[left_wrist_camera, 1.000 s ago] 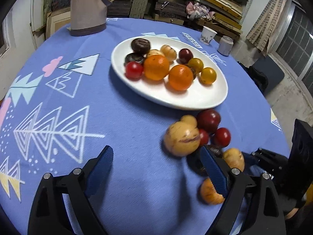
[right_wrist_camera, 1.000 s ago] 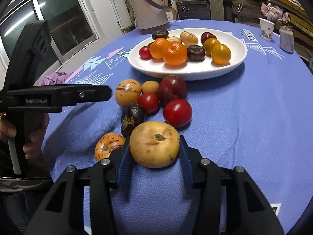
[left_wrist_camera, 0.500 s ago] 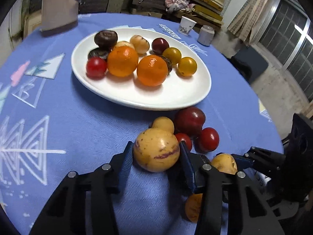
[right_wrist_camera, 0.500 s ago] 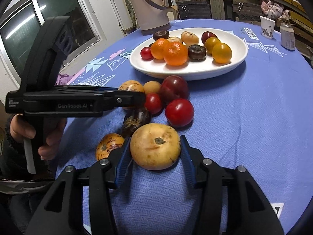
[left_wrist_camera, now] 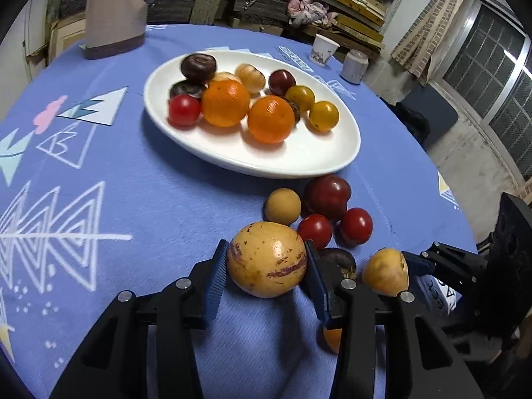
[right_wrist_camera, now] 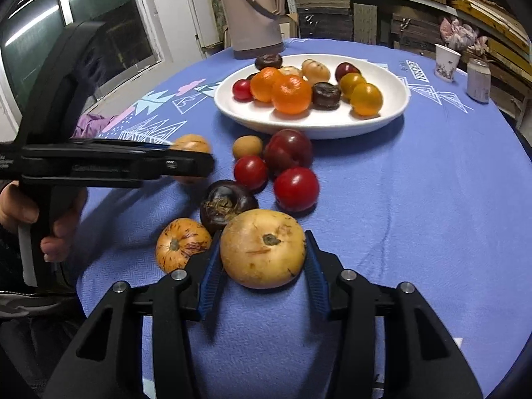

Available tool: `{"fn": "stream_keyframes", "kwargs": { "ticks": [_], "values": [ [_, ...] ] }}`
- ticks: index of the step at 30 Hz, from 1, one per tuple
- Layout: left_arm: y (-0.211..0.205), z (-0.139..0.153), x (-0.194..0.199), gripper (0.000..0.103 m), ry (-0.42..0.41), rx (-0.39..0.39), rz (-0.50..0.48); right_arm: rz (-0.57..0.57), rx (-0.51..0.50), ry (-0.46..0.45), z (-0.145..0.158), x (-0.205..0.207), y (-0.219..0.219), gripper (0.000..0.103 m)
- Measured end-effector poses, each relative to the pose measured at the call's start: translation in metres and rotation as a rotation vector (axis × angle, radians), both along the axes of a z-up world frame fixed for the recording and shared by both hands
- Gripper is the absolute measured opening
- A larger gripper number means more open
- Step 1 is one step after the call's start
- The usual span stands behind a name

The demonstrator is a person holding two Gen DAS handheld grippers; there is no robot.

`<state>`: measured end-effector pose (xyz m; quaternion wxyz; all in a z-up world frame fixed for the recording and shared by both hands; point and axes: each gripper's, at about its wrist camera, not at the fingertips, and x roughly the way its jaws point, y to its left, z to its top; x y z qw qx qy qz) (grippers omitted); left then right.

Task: Organize fruits
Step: 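Grasp a pale yellow stemmed fruit with the right tool while the left tool grasps a striped pepino, then carry the pale yellow fruit and pepino onto the white plate, open both tools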

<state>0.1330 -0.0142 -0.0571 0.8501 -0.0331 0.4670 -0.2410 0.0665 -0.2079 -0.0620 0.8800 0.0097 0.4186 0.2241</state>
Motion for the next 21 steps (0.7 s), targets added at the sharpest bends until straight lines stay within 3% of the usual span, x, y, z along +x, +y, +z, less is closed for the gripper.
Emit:
{"fn": "stream_keyframes", "kwargs": {
  "ticks": [11,21],
  "values": [
    [0.019,0.027,-0.005,0.045,-0.049,0.022,0.044,-0.037,0.020,-0.047,0.027,-0.002,-0.019,0.046],
    [0.017,0.053,0.007,0.045,-0.115,0.069,0.044,-0.072,0.016,-0.143,0.062,0.011,-0.037,0.046]
  ]
}}
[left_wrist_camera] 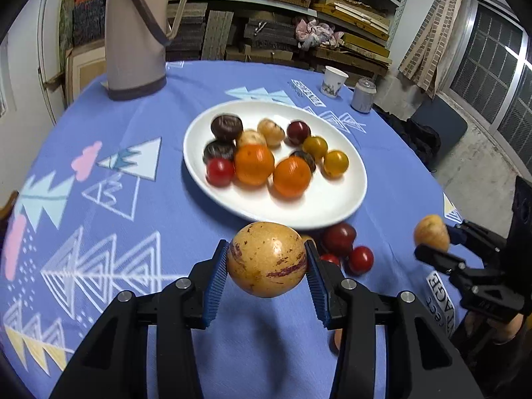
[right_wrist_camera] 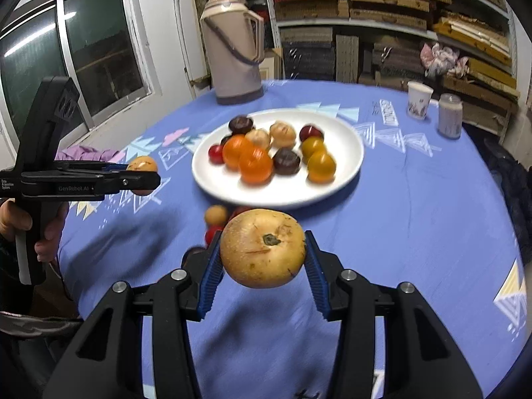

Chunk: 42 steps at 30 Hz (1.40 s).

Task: Organize fruits
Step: 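Carry the pale yellow fruit and pepino onto the white plate, open both tools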

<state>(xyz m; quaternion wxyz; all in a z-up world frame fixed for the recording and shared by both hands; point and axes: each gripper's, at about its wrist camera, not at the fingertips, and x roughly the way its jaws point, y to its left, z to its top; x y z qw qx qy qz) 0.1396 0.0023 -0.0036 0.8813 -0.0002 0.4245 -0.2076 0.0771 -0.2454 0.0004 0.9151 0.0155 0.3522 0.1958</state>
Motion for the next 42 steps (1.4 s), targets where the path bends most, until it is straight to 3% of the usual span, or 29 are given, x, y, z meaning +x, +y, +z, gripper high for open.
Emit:
{"fn": "stream_keyframes", "kwargs": {
  "ticks": [8,14,23,29,38,42],
  "values": [
    [-0.016,0.023,0.028,0.046,-0.051,0.028,-0.015,0.014,0.008,-0.062,0.027,0.027,-0.001,0.046],
    [-0.028,0.024,0.057,0.046,-0.030,0.012,-0.011,0.033,0.019,-0.066,0.037,0.069,0.009,0.046],
    [-0.040,0.003,0.114,0.046,0.046,-0.005,0.042,0.013,0.040,-0.009,0.018,0.150,0.026,0.046],
    [-0.046,-0.001,0.136,0.046,0.043,0.017,0.037,0.009,0.041,0.022,0.004,0.182,0.028,0.046],
    [-0.050,-0.011,0.156,0.047,0.063,0.005,0.054,0.005,0.063,0.060,-0.011,0.204,0.029,0.047],
    [-0.049,-0.009,0.152,0.059,0.049,0.025,0.068,0.006,0.067,0.054,-0.008,0.198,0.027,0.047]
  ]
}}
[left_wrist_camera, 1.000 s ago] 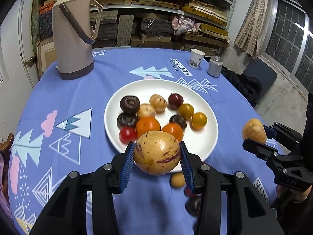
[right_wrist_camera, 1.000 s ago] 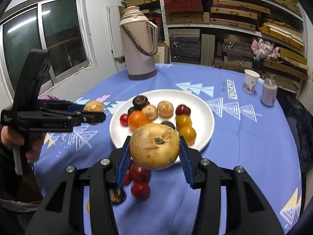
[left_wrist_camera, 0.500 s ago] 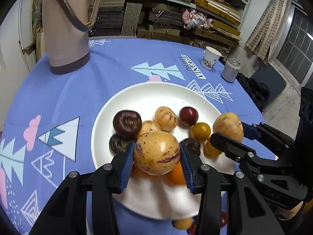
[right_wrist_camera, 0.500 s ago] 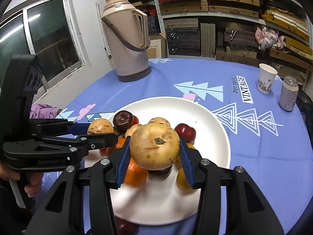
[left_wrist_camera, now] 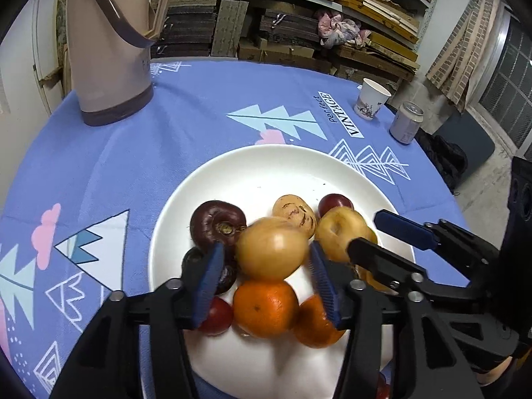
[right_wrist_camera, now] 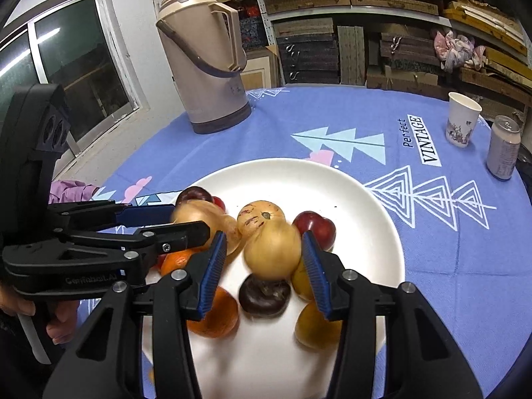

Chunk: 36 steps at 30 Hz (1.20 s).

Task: Organize fruits
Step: 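Carry the pale yellow fruit and pepino onto the white plate, open both tools, then withdraw both open tools from the plate toward the remaining fruit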

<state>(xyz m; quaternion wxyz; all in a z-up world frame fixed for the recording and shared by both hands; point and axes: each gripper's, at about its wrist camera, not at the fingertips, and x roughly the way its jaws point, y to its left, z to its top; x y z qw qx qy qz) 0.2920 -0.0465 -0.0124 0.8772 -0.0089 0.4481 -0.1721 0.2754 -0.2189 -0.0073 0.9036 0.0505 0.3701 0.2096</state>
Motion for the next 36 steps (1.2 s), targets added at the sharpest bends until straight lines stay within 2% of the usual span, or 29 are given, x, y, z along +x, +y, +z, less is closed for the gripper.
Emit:
{"fn": "stream_keyframes", "kwargs": {
  "ticks": [8,12,14,22,26,36],
  "values": [
    [-0.001,0.010,-0.019,0.074,-0.029,0.002,-0.011,-0.022,0.023,-0.015,0.008,-0.029,-0.009,0.061],
    [-0.002,0.012,-0.029,0.077,-0.035,0.011,-0.012,-0.021,0.019,-0.019,0.009,-0.042,-0.011,0.068],
    [-0.002,0.014,-0.036,0.078,-0.041,0.010,-0.015,-0.023,0.015,-0.027,0.011,-0.049,-0.011,0.075],
    [0.002,0.026,-0.064,0.082,-0.069,0.018,-0.020,-0.039,0.003,-0.055,0.022,-0.085,-0.015,0.083],
    [0.017,0.028,-0.089,0.087,-0.105,0.021,0.003,-0.069,-0.012,-0.062,0.019,-0.110,-0.022,0.088],
    [0.038,0.015,-0.140,0.087,-0.092,0.034,-0.003,-0.073,-0.029,-0.009,-0.004,-0.163,-0.029,0.088]
  ]
}}
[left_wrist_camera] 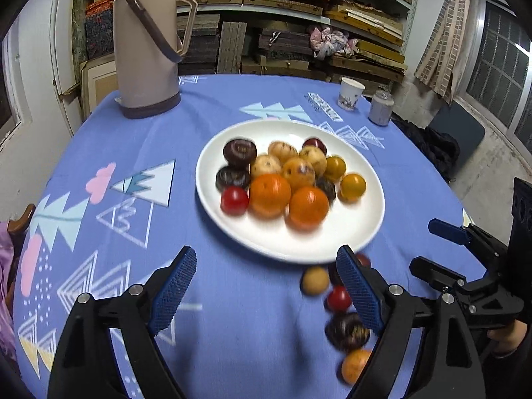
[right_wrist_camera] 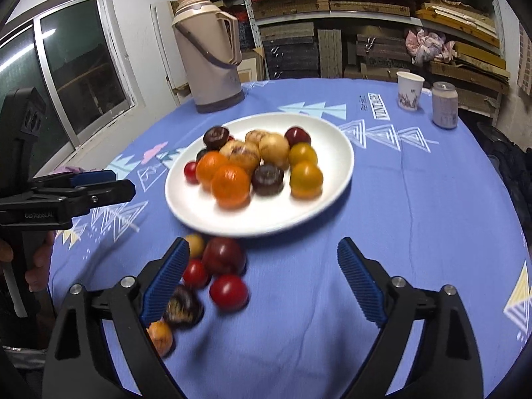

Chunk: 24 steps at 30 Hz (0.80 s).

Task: Organize fruits
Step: 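Withdraw both open tools from the plate toward the remaining fruit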

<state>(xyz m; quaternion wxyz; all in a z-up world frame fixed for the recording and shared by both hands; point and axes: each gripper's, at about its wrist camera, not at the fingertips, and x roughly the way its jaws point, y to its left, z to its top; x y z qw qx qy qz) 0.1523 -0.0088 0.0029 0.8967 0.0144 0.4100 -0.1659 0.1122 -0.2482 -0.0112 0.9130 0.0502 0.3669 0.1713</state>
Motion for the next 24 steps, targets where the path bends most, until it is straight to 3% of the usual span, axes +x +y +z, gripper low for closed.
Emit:
{"fn": "stream_keyframes", "kwargs": {
  "ticks": [11,24],
  "values": [
    [-0.008,-0.033,-0.042,0.087,0.091,0.027,-0.074,0.017,-0.012,0.053,-0.019,-0.032,0.003,0.088],
    [-0.032,-0.039,-0.073,0.087,0.126,0.019,-0.218,0.014,-0.021,0.102,-0.036,-0.043,0.002,0.088]
  ]
}}
